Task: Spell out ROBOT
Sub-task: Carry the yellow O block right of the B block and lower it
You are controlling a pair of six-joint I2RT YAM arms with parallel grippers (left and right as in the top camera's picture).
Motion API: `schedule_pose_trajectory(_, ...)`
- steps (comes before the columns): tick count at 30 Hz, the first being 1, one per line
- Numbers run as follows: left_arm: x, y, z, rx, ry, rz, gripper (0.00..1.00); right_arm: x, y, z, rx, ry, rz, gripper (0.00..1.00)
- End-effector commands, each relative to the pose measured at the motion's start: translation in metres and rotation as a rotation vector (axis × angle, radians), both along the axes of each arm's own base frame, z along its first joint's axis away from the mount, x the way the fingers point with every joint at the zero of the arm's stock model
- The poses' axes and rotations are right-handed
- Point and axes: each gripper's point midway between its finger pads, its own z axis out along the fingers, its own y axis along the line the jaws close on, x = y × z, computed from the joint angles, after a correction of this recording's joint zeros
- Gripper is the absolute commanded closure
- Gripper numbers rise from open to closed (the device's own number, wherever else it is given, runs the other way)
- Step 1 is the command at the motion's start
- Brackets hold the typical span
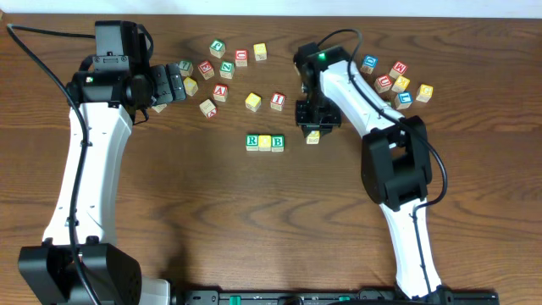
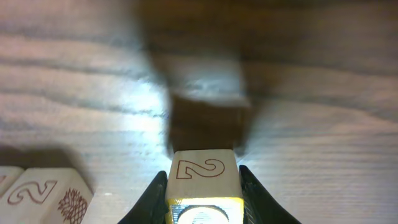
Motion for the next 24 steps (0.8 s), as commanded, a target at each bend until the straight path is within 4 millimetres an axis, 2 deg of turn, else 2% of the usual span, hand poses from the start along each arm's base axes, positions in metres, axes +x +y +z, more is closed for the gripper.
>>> schedule_pose_trajectory(1,0.002,0.002,0.011,0.009,-0.027,0.000,0.03,-0.009,0.011,-0.001,0.003,0.015,0.043,0.80)
schedule_pose_trajectory(12,0.003,0.002,0.011,0.009,-0.027,0.000,0.03,-0.019,0.030,-0.001,0.003,0.014,0.091,0.79)
schedule_pose_trajectory(24,0.002,0.002,0.011,0.009,-0.027,0.000,0.03,-0.020,0.047,-0.002,0.018,-0.017,0.126,0.75)
